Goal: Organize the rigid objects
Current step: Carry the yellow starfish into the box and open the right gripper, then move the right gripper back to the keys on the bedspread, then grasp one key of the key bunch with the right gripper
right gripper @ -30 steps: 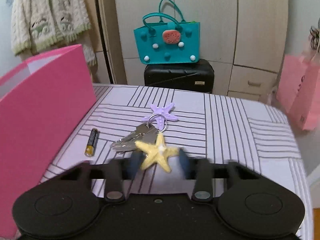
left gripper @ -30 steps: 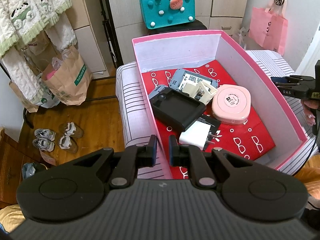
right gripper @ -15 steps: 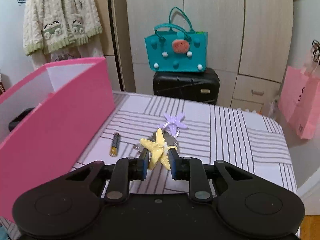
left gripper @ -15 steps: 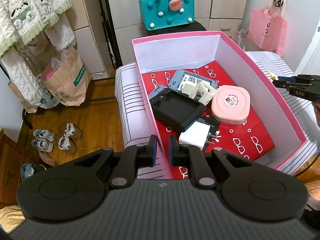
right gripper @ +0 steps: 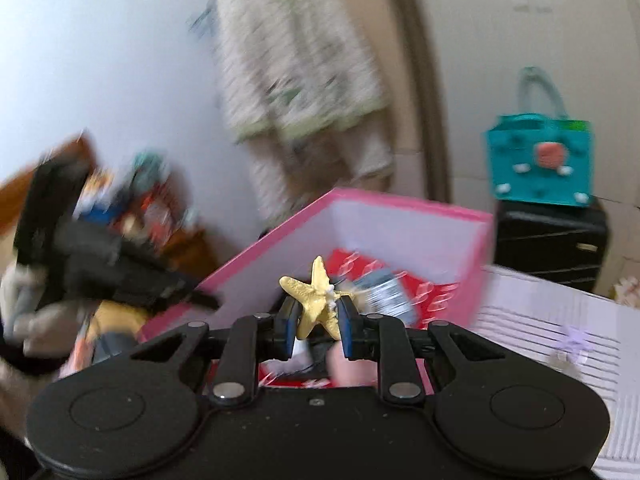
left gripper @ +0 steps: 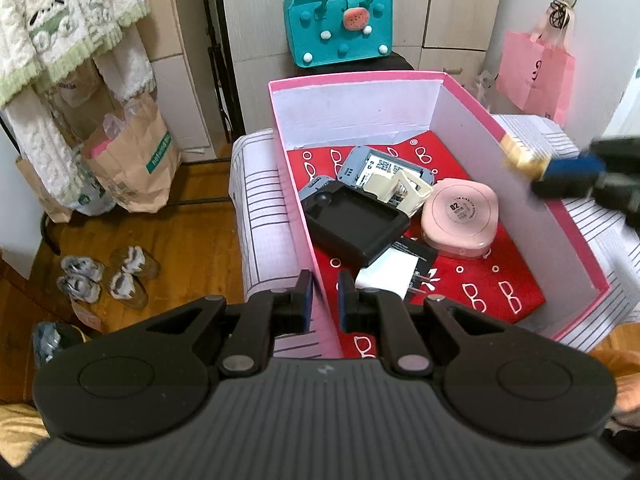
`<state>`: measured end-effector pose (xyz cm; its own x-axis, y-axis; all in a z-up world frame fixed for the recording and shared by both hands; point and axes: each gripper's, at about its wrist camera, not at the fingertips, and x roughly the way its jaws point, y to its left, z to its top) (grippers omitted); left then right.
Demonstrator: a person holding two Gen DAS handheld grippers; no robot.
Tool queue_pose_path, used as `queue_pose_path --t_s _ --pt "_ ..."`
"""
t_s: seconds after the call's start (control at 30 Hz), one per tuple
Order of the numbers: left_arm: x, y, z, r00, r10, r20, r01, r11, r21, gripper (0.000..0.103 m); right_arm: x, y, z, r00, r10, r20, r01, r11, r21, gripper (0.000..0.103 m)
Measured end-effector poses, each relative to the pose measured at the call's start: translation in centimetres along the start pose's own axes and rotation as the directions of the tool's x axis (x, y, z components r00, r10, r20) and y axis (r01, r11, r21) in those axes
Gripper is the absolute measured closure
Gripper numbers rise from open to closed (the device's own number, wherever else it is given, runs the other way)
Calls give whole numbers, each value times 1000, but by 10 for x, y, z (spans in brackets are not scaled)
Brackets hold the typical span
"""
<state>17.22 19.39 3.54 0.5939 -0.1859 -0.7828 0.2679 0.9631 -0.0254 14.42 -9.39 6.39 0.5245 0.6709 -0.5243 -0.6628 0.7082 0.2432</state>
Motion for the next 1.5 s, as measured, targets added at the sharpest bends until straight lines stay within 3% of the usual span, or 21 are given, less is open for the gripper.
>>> queue_pose_path --t_s 0.17,0.27,0.43,0.53,0.67,0.87,0.97,1.17,1.33,1.5 --pt "0 0 -1 1000 -4 1 4 1000 -1 93 45 9 -10 983 6 -182 1 999 40 78" --pt "0 -1 -1 1000 -3 4 3 1000 1 92 54 16 -15 982 5 -190 0 1000 23 76" --pt "-1 0 -2 1000 -9 9 9 1000 -11 92 32 6 -11 991 33 -126 -16 991 130 66" --pt "-2 1 -5 1000 -10 14 11 1000 -10 92 -8 7 -7 999 -37 -28 39 996 80 58" --pt "-2 2 -5 1000 -14 16 15 1000 -18 92 -46 -6 -9 983 -179 32 178 983 43 56" --pt "-2 0 -5 1000 -2 21 2 1000 -16 92 -61 -79 -38 925 -378 -44 379 903 200 56" --pt "-2 2 -6 1000 -4 20 4 1000 -22 92 -56 -108 -53 900 -426 -95 436 866 247 56" --pt "-2 1 -4 1000 0 13 0 1000 -30 92 -35 -141 -64 912 -388 -132 410 862 299 53" --pt "-1 -2 -4 1000 9 13 -9 999 -32 92 -9 -158 -66 930 -334 -153 366 868 336 44" --pt "-1 -2 -4 1000 11 13 -11 999 -32 92 19 -176 -65 932 -317 -175 362 824 436 30"
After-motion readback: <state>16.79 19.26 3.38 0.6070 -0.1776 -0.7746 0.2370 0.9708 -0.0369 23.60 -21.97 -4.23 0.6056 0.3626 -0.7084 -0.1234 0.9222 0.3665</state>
